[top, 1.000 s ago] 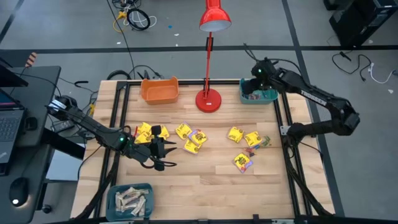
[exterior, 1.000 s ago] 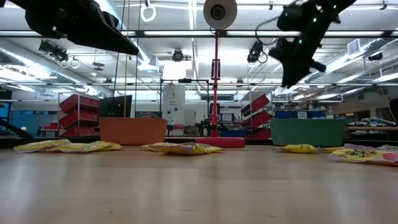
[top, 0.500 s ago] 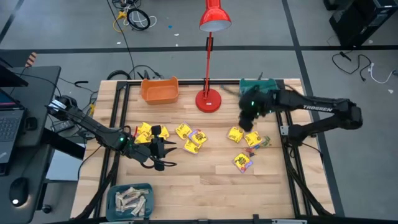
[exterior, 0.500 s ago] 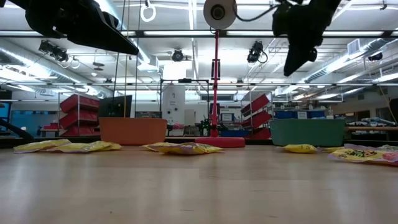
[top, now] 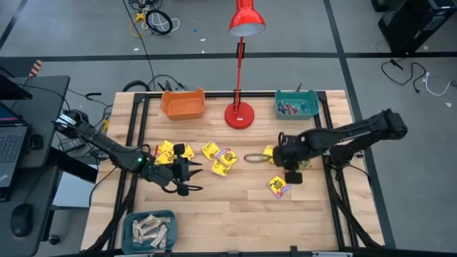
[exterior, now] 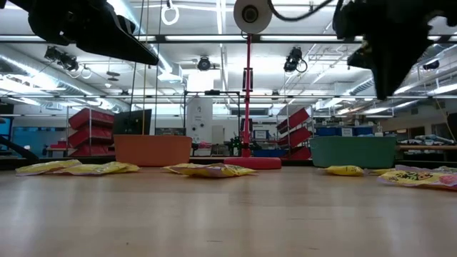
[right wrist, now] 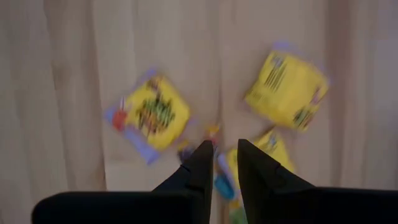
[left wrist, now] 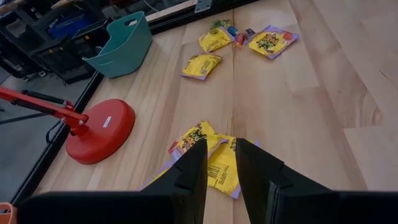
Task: Sort candy
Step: Put the small red candy into the green bin
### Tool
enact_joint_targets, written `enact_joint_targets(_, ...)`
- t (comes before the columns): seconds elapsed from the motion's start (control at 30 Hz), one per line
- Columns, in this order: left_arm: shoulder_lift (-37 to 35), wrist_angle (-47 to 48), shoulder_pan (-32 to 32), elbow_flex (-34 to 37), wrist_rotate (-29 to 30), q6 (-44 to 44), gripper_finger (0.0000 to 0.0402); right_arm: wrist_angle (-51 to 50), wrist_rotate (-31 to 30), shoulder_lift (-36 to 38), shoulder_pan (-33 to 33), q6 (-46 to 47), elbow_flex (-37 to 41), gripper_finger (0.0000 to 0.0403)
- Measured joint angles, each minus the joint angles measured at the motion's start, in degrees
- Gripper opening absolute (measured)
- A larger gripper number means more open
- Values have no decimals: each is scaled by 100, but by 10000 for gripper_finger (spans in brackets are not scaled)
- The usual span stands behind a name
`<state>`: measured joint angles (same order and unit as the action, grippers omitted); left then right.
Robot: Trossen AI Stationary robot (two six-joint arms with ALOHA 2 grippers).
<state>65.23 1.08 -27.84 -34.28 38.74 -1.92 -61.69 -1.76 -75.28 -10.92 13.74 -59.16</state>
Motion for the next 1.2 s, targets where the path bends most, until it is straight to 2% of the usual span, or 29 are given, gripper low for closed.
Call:
enact_joint_targets(0.27,0,11,-2,0,0,-6,88,-359,-11,-842,-508,304,0,60)
enact_joint_targets(0.63,0,20,-1,0,0,-8,88,-395,-247,-1810,-621,736,0,61)
enact_joint_targets(0.87,0,43,-1,0,0,-8,88,-210,-245,-1892,-620,845,115,79)
enact_joint_targets(1.2,0,66,0,0,0,-13,88,350,-164,-1821,-660,968,693,135)
